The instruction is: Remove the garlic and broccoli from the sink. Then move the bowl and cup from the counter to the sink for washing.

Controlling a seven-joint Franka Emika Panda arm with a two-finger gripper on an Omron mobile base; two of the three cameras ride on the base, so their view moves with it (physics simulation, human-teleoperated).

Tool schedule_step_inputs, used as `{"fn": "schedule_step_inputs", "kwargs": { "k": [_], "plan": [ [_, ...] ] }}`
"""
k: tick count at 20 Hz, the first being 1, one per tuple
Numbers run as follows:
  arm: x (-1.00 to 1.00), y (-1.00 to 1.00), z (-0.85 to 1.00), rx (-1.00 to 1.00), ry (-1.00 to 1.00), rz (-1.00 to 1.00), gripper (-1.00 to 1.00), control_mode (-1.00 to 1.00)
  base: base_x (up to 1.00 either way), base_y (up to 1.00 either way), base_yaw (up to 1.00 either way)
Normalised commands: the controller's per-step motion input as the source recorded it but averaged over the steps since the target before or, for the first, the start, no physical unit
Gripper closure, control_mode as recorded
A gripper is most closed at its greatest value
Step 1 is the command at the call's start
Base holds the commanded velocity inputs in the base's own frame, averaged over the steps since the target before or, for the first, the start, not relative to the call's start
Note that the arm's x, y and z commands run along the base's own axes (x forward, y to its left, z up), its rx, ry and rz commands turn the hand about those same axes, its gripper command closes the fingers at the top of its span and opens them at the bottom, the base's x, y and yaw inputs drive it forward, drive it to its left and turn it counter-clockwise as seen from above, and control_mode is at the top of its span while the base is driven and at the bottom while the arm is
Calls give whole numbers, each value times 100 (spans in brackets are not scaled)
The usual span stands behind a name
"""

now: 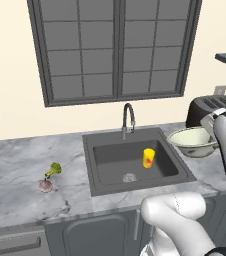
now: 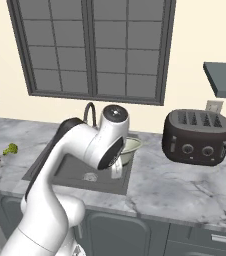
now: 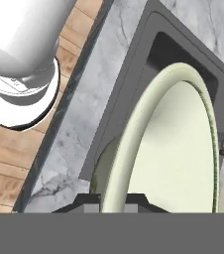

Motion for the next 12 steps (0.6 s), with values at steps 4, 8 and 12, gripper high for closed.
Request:
{"fn": "schedule_step_inputs", "kwargs": {
  "k": [4,8,12],
  "plan": [
    [0,26,0,0,0,15,100,-100,0,0,0],
    [0,25,0,3,1,13,100,-100,0,0,0],
    [9,26,-6,4,10,14,100,-100,0,0,0]
  ]
}}
